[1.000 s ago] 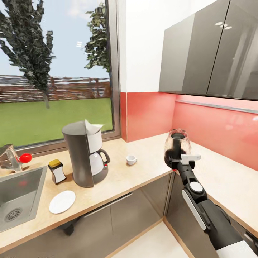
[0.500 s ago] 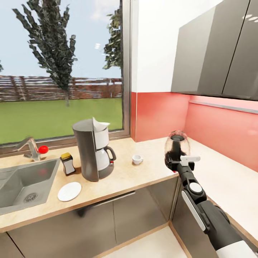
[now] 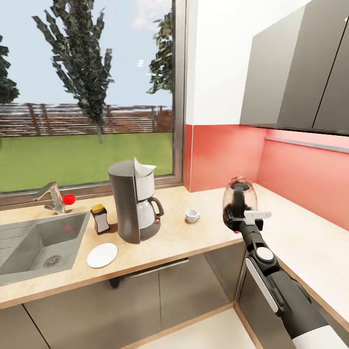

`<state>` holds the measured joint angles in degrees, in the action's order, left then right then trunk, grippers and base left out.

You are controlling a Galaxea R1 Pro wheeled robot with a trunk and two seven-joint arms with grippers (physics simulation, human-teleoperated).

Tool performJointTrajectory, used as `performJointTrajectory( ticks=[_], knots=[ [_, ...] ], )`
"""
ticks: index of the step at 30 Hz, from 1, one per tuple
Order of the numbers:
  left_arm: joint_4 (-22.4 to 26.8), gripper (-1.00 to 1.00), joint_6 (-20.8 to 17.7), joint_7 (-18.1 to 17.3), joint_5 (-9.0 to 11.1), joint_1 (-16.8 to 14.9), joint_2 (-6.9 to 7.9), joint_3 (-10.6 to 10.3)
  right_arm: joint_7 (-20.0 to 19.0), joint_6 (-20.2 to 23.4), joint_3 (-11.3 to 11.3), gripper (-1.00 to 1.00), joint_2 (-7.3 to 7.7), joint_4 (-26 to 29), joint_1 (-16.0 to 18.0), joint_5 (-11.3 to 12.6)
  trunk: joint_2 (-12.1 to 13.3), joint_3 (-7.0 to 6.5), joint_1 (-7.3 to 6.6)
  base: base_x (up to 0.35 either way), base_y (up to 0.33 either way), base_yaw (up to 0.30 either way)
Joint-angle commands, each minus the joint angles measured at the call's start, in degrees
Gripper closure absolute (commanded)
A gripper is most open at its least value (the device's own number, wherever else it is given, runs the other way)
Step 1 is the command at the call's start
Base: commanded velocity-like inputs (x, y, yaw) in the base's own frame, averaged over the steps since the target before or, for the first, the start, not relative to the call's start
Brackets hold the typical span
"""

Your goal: Set up a coffee station on the kitchen countertop: keep the coffee maker on the countertop, move the bottle of coffee from the kitchen shelf to the counter next to the coffee maker, place a paper coffee filter on top of the coffee maker, put the saucer next to the coffee maker with the coffee cup on the saucer, and place the electric kettle next to the coffee maker.

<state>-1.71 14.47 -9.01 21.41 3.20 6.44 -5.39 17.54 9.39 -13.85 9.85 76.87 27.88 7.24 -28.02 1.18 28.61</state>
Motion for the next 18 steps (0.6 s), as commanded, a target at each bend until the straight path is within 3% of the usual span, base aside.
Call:
performJointTrajectory(
  ticks=[1,7,11,18],
  knots=[
    [-0.1,-1.0,0.3,-0.3,0.6,-0.1,-0.01,-0.4,0.6,0.2,-0.2,1.0,0.08,0.1,0.1,0.4,-0.1,0.1,0.03,0.0,0.0,0.0],
    [-0.1,-1.0,0.3,-0.3,0.6,0.0,0.05,0.9,0.6,0.2,-0.3,1.0,0.08,0.1,0.1,0.4,-0.1,0.1,0.03,0.01,-0.069,0.0],
    [-0.1,-1.0,0.3,-0.4,0.5,0.0,0.03,2.6,0.6,0.2,-0.3,1.0,0.08,0.2,0.1,0.4,-0.1,0.18,0.03,0.084,-0.243,0.076],
    [-0.1,-1.0,0.3,-0.4,0.5,0.0,-0.02,2.8,0.6,0.2,-0.3,1.0,0.08,0.2,0.1,0.4,-0.1,0.52,0.03,0.109,-0.269,0.183]
  ],
)
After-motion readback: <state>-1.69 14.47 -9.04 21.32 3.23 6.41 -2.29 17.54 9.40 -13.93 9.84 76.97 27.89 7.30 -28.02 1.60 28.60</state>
